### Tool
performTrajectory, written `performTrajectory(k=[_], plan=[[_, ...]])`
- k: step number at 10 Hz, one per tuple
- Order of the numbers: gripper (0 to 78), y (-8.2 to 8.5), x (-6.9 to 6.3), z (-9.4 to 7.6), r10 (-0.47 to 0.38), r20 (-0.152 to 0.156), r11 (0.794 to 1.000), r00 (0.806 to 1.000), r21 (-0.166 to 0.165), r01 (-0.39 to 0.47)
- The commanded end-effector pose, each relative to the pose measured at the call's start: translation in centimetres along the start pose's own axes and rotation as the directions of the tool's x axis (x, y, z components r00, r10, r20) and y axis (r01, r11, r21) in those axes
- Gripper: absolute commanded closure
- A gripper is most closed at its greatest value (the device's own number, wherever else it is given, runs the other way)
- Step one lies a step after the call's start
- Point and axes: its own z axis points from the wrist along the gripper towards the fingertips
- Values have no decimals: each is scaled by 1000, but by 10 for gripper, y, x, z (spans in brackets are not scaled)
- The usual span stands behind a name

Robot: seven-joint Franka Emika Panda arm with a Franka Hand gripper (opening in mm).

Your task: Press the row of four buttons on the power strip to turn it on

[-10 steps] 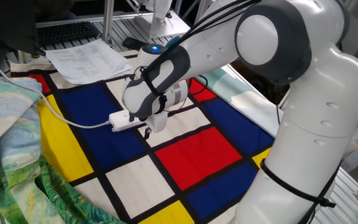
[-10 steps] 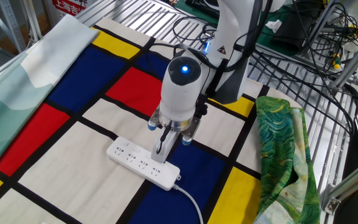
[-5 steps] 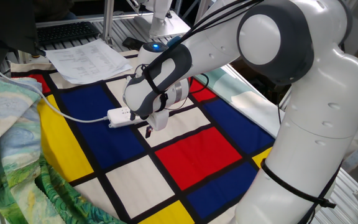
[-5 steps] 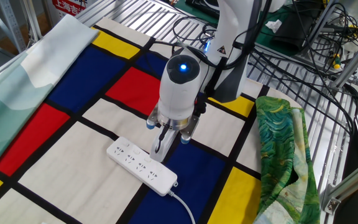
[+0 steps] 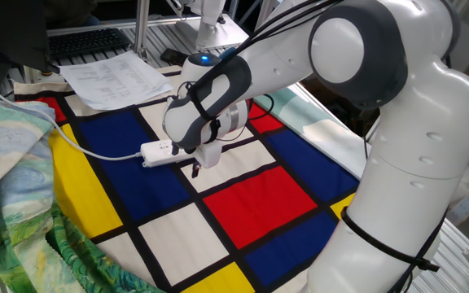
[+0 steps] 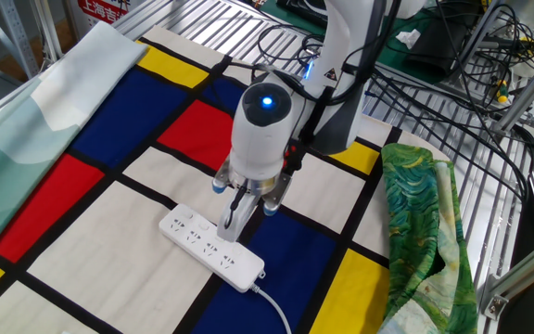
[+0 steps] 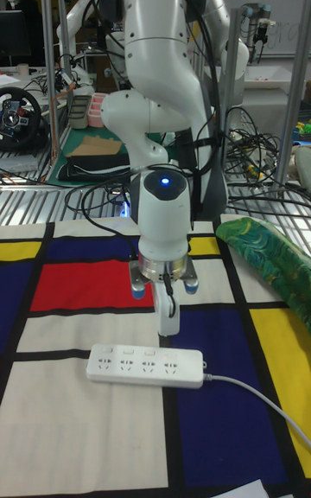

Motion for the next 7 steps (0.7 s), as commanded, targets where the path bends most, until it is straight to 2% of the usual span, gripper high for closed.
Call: performTrajectory(k=[1, 5, 7], plan=[[2, 5, -10, -2, 17, -5, 1000, 1000, 7, -17], [2, 7, -13, -2, 40, -6, 999, 999, 10, -40], [2, 7, -14, -1, 77, -7, 997, 997, 13, -77]])
